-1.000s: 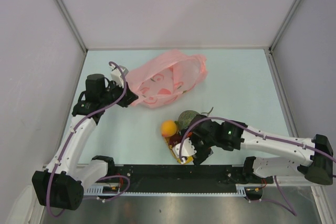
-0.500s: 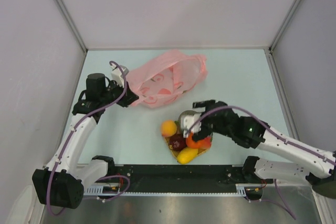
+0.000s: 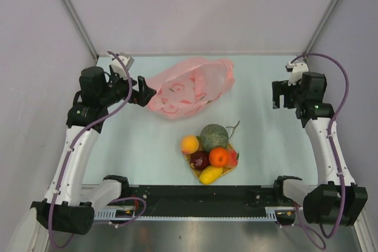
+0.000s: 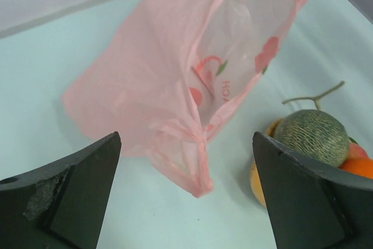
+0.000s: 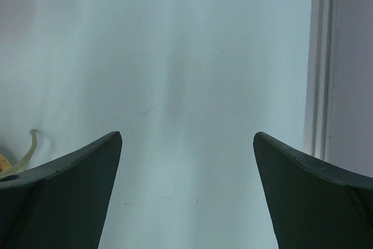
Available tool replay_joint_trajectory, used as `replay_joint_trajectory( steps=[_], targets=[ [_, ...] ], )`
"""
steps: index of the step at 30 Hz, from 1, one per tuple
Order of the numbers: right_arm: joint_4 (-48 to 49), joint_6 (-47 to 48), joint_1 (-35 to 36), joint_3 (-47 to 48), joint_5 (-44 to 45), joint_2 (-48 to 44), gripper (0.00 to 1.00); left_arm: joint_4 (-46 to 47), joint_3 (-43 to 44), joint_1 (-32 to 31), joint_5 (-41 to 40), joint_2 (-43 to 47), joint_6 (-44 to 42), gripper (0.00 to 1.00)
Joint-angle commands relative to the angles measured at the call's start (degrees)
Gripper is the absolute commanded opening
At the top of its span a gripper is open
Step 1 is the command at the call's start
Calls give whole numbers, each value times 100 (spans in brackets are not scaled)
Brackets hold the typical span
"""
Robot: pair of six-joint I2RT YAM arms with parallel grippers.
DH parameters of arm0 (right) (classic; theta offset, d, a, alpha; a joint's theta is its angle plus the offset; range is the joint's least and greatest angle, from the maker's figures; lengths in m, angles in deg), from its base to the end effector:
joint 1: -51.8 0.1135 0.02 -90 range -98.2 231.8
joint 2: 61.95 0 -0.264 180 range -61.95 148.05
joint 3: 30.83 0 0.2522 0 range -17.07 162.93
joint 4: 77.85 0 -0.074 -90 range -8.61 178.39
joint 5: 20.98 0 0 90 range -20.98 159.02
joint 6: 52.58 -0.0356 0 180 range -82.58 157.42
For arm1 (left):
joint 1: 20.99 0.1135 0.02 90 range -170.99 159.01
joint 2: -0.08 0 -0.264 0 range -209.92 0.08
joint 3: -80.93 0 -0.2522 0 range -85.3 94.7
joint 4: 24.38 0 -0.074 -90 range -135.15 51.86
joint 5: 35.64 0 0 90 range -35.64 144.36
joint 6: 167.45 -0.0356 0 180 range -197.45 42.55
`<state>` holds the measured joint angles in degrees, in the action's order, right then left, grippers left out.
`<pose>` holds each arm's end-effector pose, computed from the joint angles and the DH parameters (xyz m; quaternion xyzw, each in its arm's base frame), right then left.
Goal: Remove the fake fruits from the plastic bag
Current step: Reset both arms
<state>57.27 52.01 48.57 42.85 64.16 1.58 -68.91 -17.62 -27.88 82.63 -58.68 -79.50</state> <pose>0.2403 -0.0105 0.3319 -0.1072 0.8788 -0.0347 0.4636 0.2100 -0.0424 0.3973 0.1990 0.7901 -0.2250 0.5344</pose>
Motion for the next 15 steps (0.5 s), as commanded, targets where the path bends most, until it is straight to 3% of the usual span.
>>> replay_joint_trajectory(
  steps=[1,5,8,15],
  targets=[
    [-316,-1264,-152,239,421,-42,100,-9,185,57,-1146,426,-173,100],
    [-886,-1853,-152,231,1179,72,100,-43,-255,57,-2307,1041,-112,100],
    [-888,-1907,-336,-32,1137,-163,100,-184,-702,92,-2966,1322,-94,100],
    [-800,-1732,-354,-542,716,-533,100,44,-1757,110,-3065,1605,563,100]
  ],
)
